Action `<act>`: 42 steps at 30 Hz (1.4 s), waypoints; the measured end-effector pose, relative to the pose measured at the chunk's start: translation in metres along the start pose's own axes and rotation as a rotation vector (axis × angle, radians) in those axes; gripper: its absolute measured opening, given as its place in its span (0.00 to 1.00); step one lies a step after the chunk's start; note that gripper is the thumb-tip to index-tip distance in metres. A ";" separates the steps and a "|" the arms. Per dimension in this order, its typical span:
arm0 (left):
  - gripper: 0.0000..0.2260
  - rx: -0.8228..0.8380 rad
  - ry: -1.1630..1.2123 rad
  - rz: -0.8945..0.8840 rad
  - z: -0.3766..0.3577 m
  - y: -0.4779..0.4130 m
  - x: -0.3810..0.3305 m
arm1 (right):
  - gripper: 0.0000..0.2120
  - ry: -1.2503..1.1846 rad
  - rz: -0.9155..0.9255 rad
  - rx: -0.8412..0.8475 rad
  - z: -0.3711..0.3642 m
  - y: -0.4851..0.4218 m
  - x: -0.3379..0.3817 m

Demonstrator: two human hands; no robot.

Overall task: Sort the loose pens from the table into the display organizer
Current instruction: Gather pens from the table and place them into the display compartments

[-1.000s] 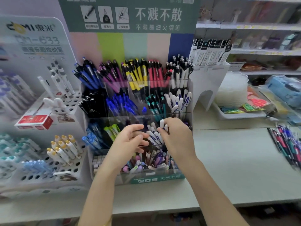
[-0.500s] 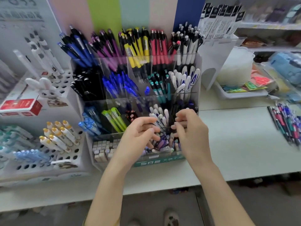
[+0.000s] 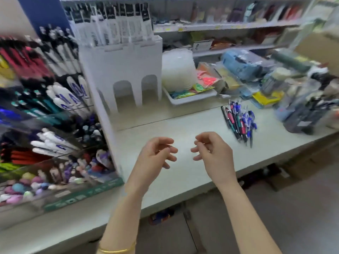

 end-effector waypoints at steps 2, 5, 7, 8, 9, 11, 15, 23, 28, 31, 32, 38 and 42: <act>0.10 0.067 -0.007 0.034 -0.067 -0.025 0.005 | 0.07 0.007 -0.057 -0.084 0.064 0.003 -0.032; 0.10 0.156 -0.033 0.081 -0.152 -0.058 0.015 | 0.06 0.022 -0.153 -0.176 0.147 0.006 -0.075; 0.09 0.190 -0.098 0.110 -0.192 -0.076 0.023 | 0.07 -0.008 -0.219 -0.210 0.186 0.006 -0.098; 0.09 0.190 -0.130 0.120 -0.207 -0.086 0.028 | 0.07 -0.029 -0.244 -0.220 0.201 0.003 -0.109; 0.09 0.179 -0.158 0.129 -0.220 -0.097 0.033 | 0.07 -0.048 -0.268 -0.224 0.214 0.000 -0.120; 0.11 0.135 -0.216 0.147 -0.239 -0.124 0.041 | 0.07 -0.080 -0.313 -0.227 0.233 -0.012 -0.141; 0.18 0.030 -0.373 0.173 -0.267 -0.187 0.056 | 0.07 -0.087 -0.381 -0.186 0.258 -0.047 -0.182; 0.30 -0.204 -0.768 0.157 -0.301 -0.288 0.070 | 0.11 -0.082 -0.448 -0.011 0.290 -0.151 -0.236; 0.31 -0.190 -0.949 0.192 -0.311 -0.307 0.083 | 0.10 -0.125 -0.452 0.025 0.290 -0.196 -0.255; 0.26 -0.237 -0.952 0.204 -0.307 -0.312 0.084 | 0.08 -0.149 -0.465 0.049 0.285 -0.214 -0.263; 0.25 -0.246 -0.941 0.211 -0.305 -0.316 0.084 | 0.07 -0.154 -0.465 0.054 0.284 -0.220 -0.265; 0.24 -0.302 -0.905 0.260 -0.296 -0.352 0.071 | 0.07 -0.153 -0.475 0.104 0.283 -0.251 -0.275; 0.35 -0.284 -0.941 0.341 -0.301 -0.377 0.061 | 0.08 -0.155 -0.477 0.119 0.283 -0.264 -0.279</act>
Point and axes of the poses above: each hand's wrist, its own y-axis away from the middle knuckle, its own z-axis out of the back of the hand, x = y × z, the point moved 3 cm from there along -y, towards the middle knuckle, and after that the axes turned 10 degrees about x, right-handed, at the moved point
